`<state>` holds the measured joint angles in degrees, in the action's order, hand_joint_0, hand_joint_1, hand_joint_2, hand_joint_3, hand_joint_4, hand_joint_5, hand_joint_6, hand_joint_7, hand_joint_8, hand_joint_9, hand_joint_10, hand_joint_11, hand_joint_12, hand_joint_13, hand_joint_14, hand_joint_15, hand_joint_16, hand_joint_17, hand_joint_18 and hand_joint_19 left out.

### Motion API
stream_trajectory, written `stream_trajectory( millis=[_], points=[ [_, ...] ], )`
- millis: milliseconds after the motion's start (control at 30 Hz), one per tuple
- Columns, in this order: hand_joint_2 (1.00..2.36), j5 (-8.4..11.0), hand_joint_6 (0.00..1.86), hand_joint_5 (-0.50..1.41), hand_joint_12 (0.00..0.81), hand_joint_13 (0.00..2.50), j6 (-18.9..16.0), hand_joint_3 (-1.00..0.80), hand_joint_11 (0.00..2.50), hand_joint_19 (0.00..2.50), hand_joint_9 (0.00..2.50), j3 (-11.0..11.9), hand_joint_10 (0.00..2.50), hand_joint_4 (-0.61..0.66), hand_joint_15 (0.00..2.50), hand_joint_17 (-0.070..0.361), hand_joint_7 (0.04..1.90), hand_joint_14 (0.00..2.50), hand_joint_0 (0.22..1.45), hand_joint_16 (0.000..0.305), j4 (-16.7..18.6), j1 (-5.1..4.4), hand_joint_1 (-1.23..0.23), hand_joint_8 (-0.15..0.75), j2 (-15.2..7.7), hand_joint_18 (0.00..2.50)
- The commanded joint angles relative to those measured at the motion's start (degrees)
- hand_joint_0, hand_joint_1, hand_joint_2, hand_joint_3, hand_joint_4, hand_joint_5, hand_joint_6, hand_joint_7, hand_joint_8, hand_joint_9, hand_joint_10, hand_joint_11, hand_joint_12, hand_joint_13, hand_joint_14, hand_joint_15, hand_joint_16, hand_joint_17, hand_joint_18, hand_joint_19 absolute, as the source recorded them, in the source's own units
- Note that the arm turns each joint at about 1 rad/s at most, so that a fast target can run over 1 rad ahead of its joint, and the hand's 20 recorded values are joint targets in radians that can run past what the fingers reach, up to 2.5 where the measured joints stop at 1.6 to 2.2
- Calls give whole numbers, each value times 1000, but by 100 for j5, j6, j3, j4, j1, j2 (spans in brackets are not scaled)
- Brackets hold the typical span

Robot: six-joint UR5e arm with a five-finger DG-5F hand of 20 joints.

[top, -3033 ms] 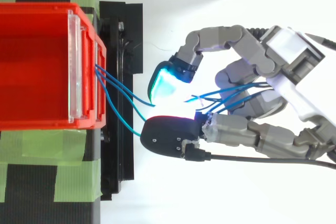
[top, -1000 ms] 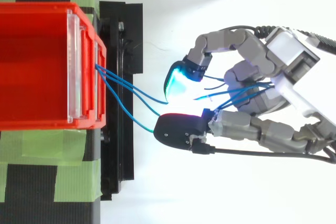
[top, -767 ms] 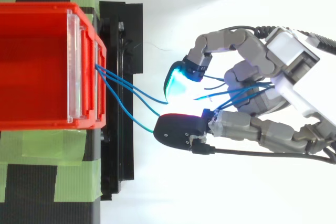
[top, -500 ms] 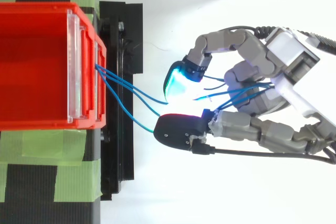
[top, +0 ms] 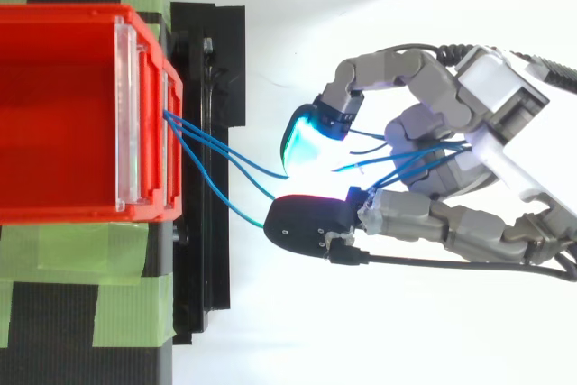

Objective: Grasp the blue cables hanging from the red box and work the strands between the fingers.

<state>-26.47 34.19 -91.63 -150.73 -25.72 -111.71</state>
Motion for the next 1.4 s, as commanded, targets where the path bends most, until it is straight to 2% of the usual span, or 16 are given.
stream_trajectory(
  millis=[0,1367],
  points=[
    [1104,2,1326,52,688,2057,0,144,2500,718,1770,-4,2500,224,1811,178,1075,2500,1042,238,0,-3,-757,445,9,2500],
    [1119,-7,1324,46,688,2057,0,125,2500,718,1770,-4,2500,214,1811,178,1090,2500,1042,238,0,-3,-757,445,0,2500]
  ],
)
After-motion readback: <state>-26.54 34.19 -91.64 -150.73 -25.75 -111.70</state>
